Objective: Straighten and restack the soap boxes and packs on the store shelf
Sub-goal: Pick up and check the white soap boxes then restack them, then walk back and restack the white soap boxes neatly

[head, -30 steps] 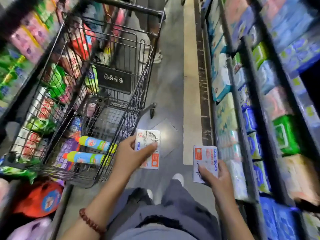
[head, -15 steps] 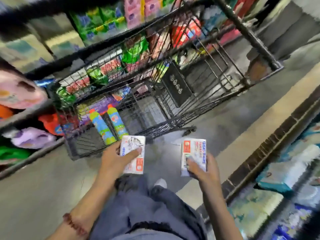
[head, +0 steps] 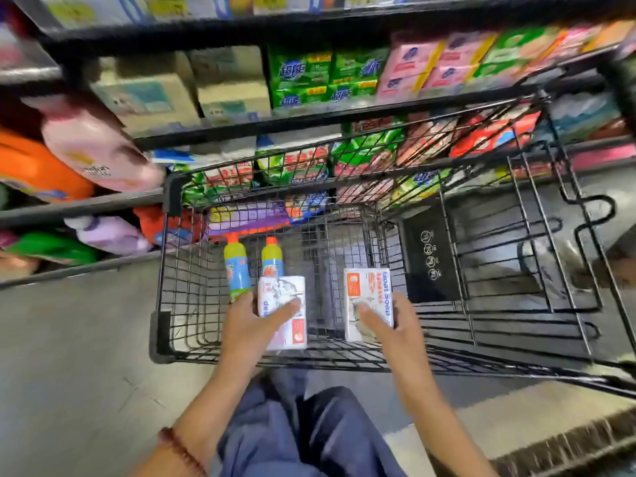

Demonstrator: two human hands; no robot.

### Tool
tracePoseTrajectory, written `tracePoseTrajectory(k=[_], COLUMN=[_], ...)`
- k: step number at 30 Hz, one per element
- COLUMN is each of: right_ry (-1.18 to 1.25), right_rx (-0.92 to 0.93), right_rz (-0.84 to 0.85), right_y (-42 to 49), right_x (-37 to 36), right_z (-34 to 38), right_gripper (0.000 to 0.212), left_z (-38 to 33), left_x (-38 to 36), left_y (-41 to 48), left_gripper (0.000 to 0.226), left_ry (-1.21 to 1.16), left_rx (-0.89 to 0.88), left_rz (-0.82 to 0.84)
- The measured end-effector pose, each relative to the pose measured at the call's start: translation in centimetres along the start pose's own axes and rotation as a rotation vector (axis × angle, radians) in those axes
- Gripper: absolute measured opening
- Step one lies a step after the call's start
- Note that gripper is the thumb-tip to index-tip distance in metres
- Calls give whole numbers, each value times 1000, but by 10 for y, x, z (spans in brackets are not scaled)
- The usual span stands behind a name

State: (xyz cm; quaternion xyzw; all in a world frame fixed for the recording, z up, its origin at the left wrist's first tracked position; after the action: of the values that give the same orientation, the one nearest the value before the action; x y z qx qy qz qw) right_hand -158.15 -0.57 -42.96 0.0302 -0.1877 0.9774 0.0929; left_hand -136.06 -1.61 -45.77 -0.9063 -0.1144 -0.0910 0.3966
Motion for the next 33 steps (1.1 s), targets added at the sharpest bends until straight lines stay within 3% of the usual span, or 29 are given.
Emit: tracePoseTrajectory(k=[6,8,13,16,19,22,27,33], right_ry=[-95,-124,-162,-185,-178,-213,-544,-827], right_rx=[-177,-235,-397,-401,-393,-383,-324,-302], right_rz=[182,208,286,290,302,308,453,447], right_y=[122,154,206,220,223,227,232,229], right_x=[-20,-24,-18,-11,-4,-1,-8,-2], right_z=[-57,-87,-178,-217,-243,-262,-280,-294], right_gripper=[16,29,36,32,22,15,41,29], left_z=[20,41,93,113,126,136,141,138], left_x=[-56,-69,-112,-136,-152,-163,-156,-153], left_y=[101,134,202,224,234,242,249,251], left_gripper=[15,16,34,50,43,46,47,40], left_ry=[-105,-47,133,263,463,513,602,772], left_rx=[215,234,325,347,330,349,342,326], left_rz=[0,-19,27,-17,-39,-3,-53,-97])
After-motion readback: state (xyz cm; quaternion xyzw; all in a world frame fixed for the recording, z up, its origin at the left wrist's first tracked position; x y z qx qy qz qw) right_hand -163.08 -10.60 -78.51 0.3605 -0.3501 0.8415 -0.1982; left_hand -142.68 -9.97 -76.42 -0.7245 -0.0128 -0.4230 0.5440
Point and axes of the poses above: each hand's wrist, its own y-axis towards the middle knuckle, its own x-axis out of the back of the hand, z = x × y, the point moved 5 cm from there along y, towards the middle knuckle, and after that the axes turned 10 degrees about x, right-handed, at the moved point
